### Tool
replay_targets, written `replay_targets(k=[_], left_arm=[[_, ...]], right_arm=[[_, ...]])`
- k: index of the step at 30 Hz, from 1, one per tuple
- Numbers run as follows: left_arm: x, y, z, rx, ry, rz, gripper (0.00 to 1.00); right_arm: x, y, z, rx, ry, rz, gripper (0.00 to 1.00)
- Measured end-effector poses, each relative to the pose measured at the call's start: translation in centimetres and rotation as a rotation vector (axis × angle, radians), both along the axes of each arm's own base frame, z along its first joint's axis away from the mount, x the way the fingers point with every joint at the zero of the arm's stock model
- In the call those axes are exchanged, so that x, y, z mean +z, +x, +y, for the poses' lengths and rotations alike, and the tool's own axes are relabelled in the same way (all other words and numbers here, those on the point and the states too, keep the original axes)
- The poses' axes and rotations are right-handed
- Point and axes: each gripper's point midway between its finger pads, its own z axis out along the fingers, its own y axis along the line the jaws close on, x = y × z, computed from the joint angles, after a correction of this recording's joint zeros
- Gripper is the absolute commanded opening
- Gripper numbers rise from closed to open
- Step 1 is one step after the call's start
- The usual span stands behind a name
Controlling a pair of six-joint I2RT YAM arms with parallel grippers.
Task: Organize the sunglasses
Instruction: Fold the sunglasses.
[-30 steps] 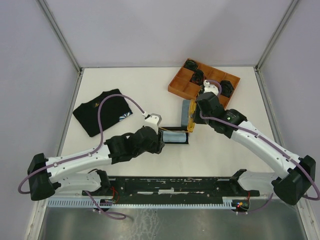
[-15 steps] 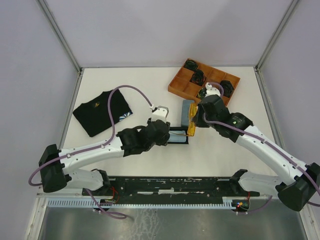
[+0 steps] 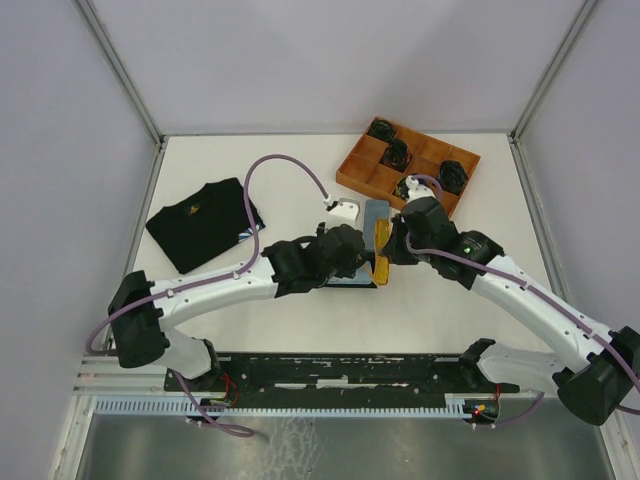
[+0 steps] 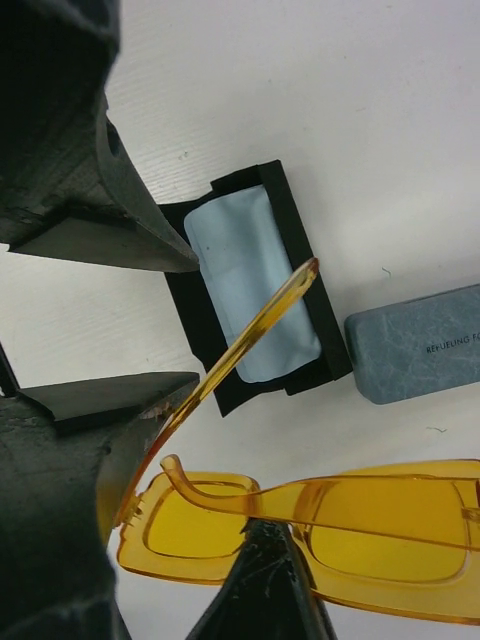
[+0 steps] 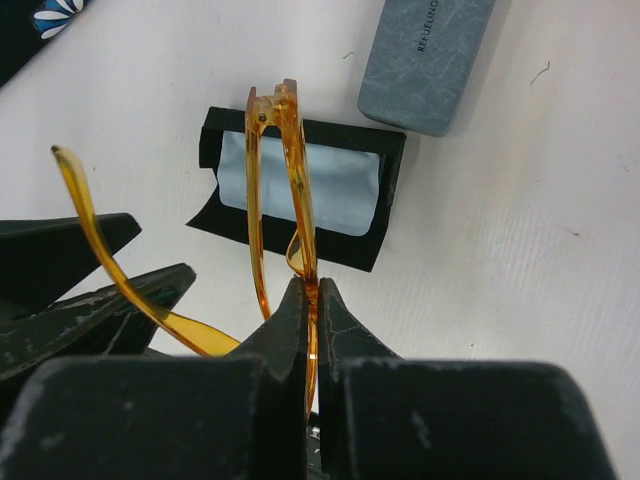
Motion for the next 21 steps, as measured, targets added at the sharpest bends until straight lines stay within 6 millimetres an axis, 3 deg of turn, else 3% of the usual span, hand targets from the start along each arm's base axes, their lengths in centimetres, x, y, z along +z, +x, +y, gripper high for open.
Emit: replay_targets(k=[10,21], left_arm=[[-2.3,0.4,-2.5,-0.032,0.034,0.053,0.51],[-2.3,1.1,-4.5,-0.068,0.048,0.052,0.53]], right_arm=[[-0.3,-0.3,0.6,0.023,0.023,0.013,0.0],[-0.8,-0.7,0.6,0.036,0.018,0.033,0.0]])
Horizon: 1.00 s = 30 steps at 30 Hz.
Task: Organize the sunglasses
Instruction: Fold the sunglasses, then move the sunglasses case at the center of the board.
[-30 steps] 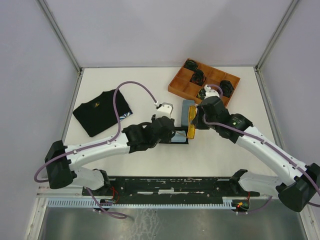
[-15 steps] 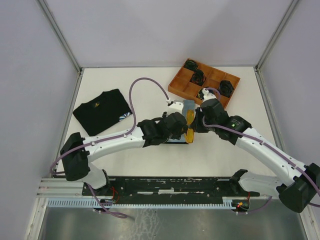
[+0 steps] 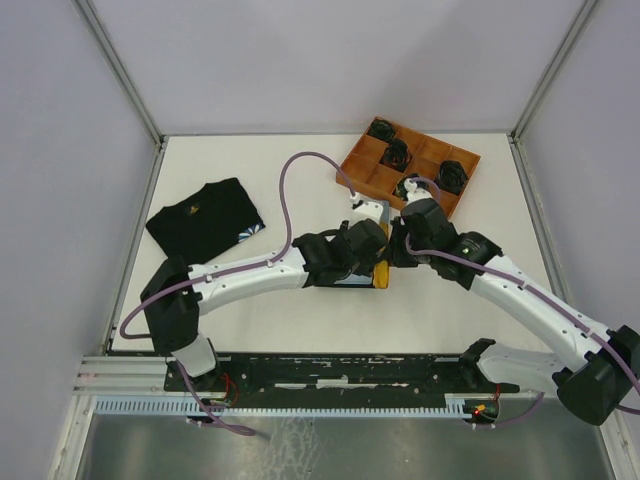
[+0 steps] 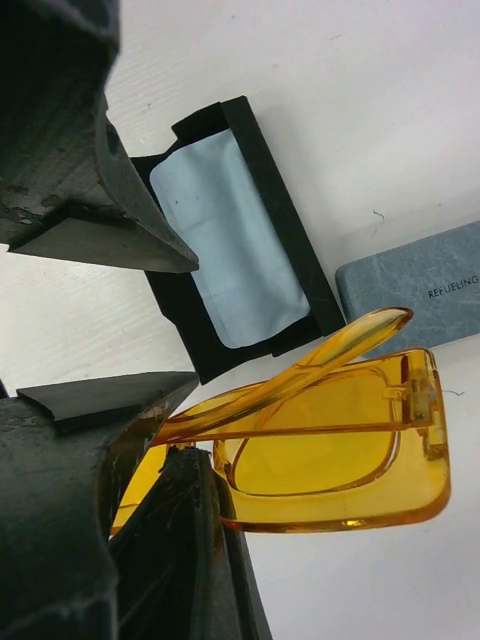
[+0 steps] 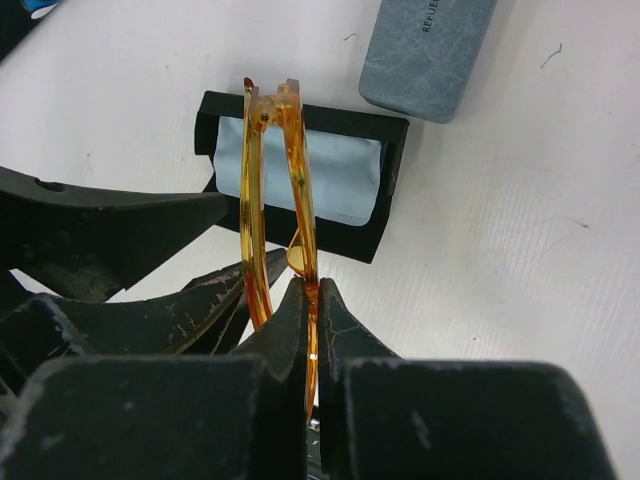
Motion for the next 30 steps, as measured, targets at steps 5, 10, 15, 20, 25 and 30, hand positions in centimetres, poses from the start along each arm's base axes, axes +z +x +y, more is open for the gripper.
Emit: replay_targets(k=[5,10,15,20,25,30], left_arm=[[-0.4,0.4,0.1,-0.013,0.016,0.003,0.58],[-1.3,2.6,2.7,-0.007,0.042,-0.011,0.68],[-2.4,4.9,5.6,-0.03,0.056,-0.004,0.75],[-3.4,6.5,5.8,-0.13,0.081,-0.01,0.77],[-6.9,6.1,4.9,-0.295,0.165,0.045,0.78],[-9.0,6.3,4.5,-0.391,0.223,0.081,0.77]], right_arm=[[-0.5,0.0,-0.9,-0.024,-0.041,-0.001,0.0],[-1.3,-0.1,-2.9,-0.057,-0.081,0.001,0.0],[-2.7,-1.2,-4.5,-0.067,-0.11,0.035,0.0],[-3.5,-2.8,-5.4,-0.051,-0.121,0.059,0.0],[-3.3,-3.9,-6.1,-0.038,-0.122,0.063,0.0],[-3.2,-4.5,-6.5,-0.034,-0.123,0.062,0.0]])
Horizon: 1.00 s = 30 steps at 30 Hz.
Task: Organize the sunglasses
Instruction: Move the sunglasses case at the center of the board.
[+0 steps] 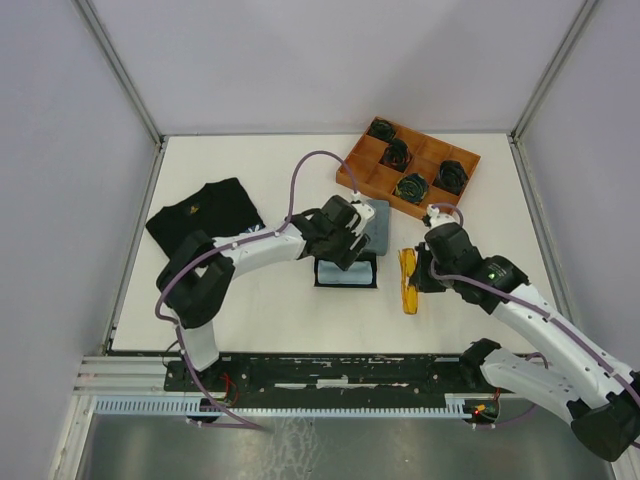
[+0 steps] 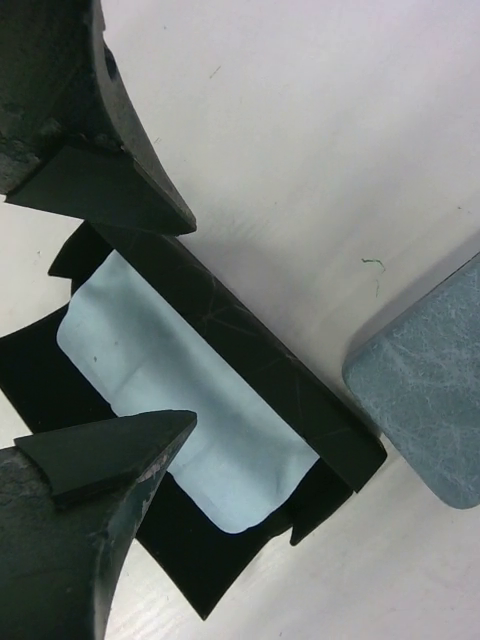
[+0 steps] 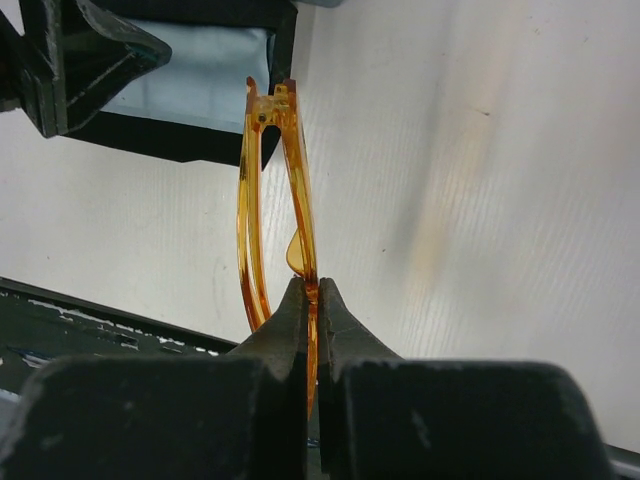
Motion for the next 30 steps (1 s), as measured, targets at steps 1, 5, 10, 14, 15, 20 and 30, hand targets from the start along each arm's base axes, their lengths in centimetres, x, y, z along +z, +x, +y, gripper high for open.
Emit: replay_targets(k=[1,5,10,14,15,20,30], left_arm=[[-0.2,0.1,0.1,-0.009,0.0,0.007,0.77],[-0.3,0.8,0.7,-0.032,-0.014,0.021,0.77],[-0.3,1.6,1.2,-0.042,-0.053,0.05,0.75],[0.0,2.6,1.6,-0.025,-0.097,0.052,0.74],[0.0,3.0,1.7,-0.012,-0.114,0.05,0.73],[0.2,5.0,3.4,0.118,-0.164,0.06,0.63],[-1.4,7.5,6.3,0.322,-0.051,0.066,0.61]], right_arm=[[-0.1,-0.1,-0.1,0.0,-0.002,0.002,0.0],[-1.1,-0.6,-0.4,0.001,-0.015,0.025,0.0],[-2.0,-1.1,-0.5,0.007,-0.021,0.053,0.0],[-2.0,-1.1,-0.5,0.008,-0.021,0.054,0.0],[-2.0,-1.1,-0.5,0.008,-0.021,0.054,0.0],[-2.1,-1.0,-0.4,0.002,-0.015,0.053,0.0],[-2.6,-1.4,-0.6,-0.015,-0.006,0.061,0.0]])
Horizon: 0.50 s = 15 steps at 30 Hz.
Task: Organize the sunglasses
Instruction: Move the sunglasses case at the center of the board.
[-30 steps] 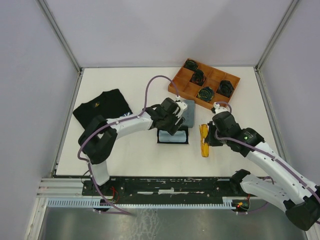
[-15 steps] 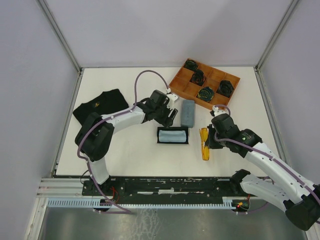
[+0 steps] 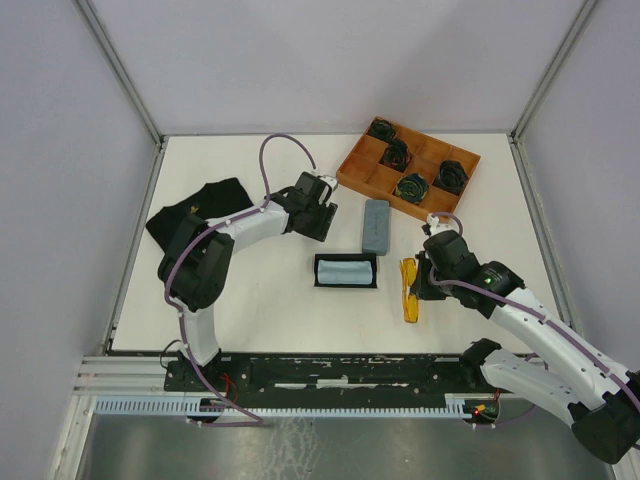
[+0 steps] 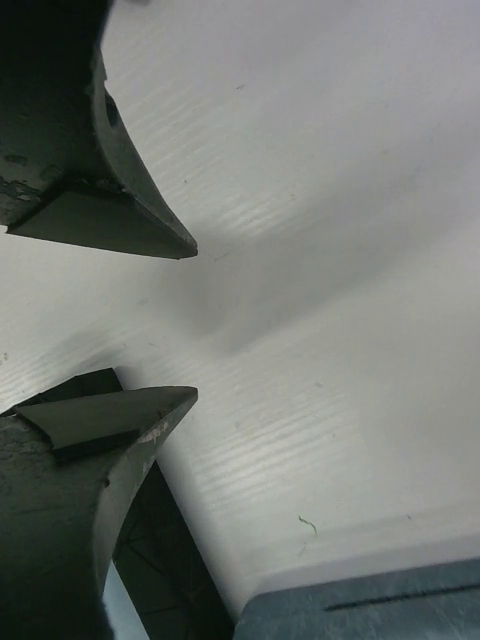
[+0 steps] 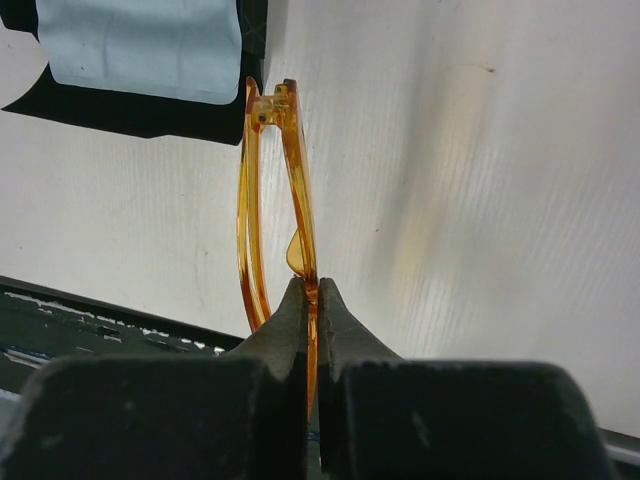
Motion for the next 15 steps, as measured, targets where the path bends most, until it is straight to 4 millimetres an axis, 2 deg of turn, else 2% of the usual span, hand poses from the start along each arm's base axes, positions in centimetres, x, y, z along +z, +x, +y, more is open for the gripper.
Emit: replay_targets(k=[8,15], left_arm=[[-1.5,-1.1,1.3,0.018,0.097,0.058,0.6],[-2.3,-2.4,0.7,-0.009,0.141,0.091,0.59]], right_arm=[[0.0,0.0,0.0,-0.003,0.004,-0.002,0.0],[-0.4,-0.2,-0.1,-0.006,0.0,0.009,0.0]])
